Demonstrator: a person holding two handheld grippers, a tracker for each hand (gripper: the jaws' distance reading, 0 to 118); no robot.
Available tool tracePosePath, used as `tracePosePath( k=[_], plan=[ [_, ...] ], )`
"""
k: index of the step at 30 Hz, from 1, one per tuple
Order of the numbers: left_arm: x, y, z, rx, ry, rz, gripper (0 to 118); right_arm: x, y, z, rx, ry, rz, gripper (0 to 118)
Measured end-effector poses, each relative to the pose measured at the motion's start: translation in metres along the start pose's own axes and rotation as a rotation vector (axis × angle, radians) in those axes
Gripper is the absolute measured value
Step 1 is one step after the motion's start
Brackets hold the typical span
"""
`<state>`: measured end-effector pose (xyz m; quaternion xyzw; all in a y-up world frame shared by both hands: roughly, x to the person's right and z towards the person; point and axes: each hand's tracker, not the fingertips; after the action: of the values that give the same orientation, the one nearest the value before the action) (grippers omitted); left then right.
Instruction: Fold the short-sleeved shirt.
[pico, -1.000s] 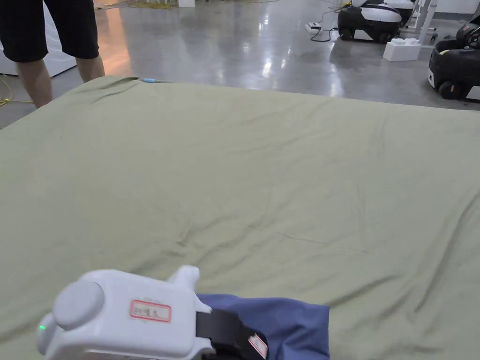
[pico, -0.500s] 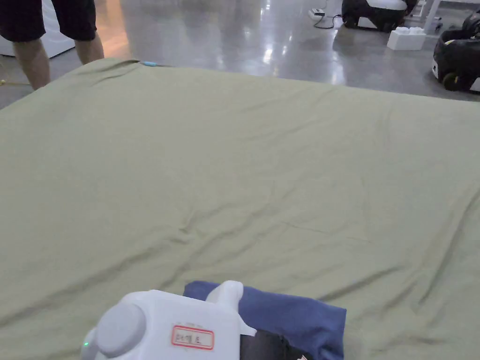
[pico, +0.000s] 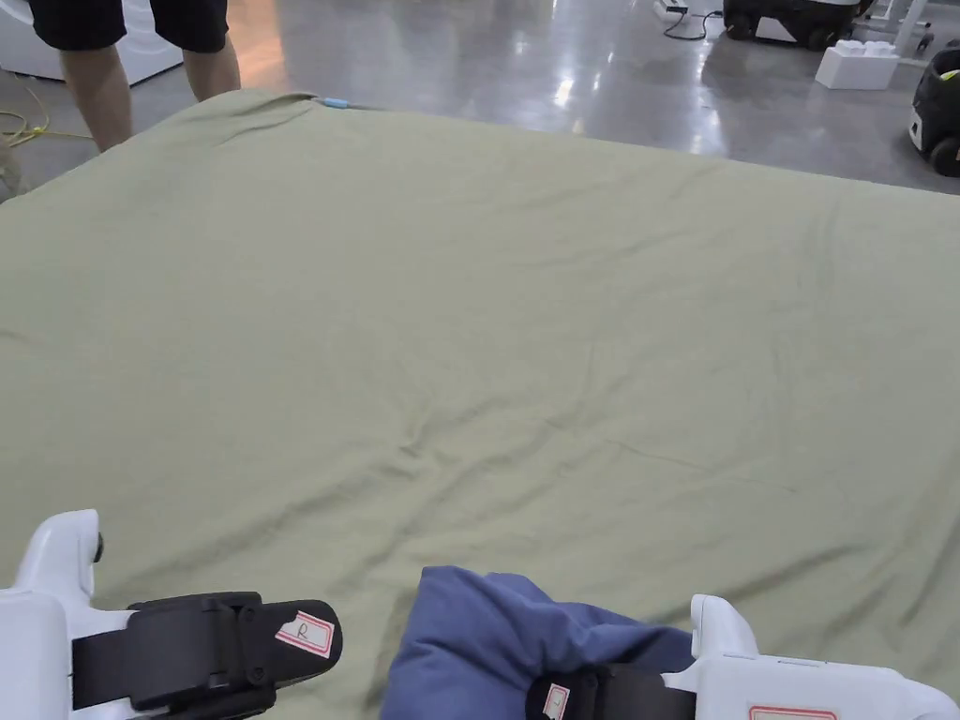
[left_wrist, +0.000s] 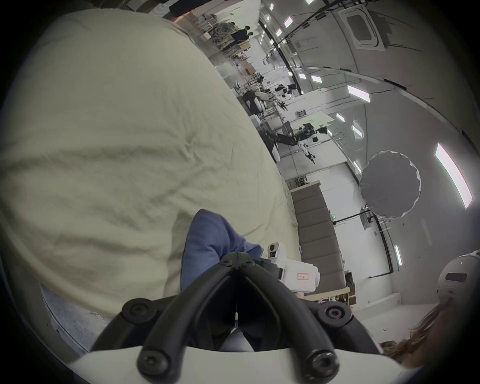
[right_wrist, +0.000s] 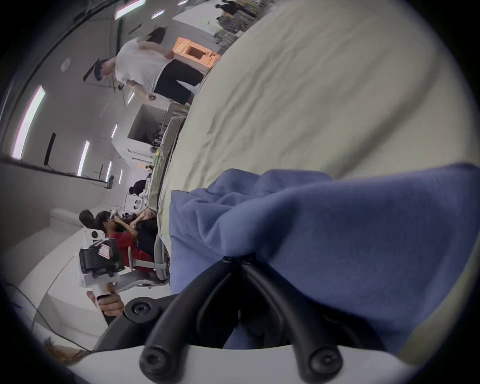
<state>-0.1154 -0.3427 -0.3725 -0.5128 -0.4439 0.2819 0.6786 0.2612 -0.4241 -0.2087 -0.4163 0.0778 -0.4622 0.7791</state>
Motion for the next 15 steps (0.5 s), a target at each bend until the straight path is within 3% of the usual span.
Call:
tracePosePath(
  k=[2,6,7,8,10,11,13,14,15],
  plan=[
    [-0.012,0.008,-0.013,-0.059,0.002,0.001,0,-0.005,0.000,-0.002,0.000,-0.028,0.041,2],
    [-0.033,0.021,-0.059,-0.203,-0.016,0.043,1,-0.004,0.000,0.001,0.003,-0.019,0.028,2],
    [-0.039,0.023,-0.068,-0.225,-0.009,0.041,6,-0.003,-0.001,0.002,0.005,-0.013,0.026,2],
    [-0.044,0.025,-0.079,-0.254,-0.004,0.035,18,-0.003,-0.002,0.002,0.007,-0.009,0.026,2],
    [-0.043,0.016,-0.097,-0.268,-0.036,0.058,25,-0.004,-0.002,0.002,0.011,-0.007,0.027,2],
    [-0.050,0.015,-0.103,-0.276,-0.085,0.074,47,-0.003,-0.003,0.002,0.011,-0.004,0.032,2],
    [-0.059,0.012,-0.108,-0.243,-0.239,0.155,75,-0.002,-0.003,0.003,0.015,0.003,0.030,2],
    [-0.066,0.010,-0.109,-0.231,-0.256,0.198,83,0.000,-0.003,0.004,0.016,0.012,0.019,2],
    [-0.069,0.007,-0.112,-0.217,-0.266,0.232,84,0.002,-0.003,0.003,0.014,0.021,0.004,2]
  ],
)
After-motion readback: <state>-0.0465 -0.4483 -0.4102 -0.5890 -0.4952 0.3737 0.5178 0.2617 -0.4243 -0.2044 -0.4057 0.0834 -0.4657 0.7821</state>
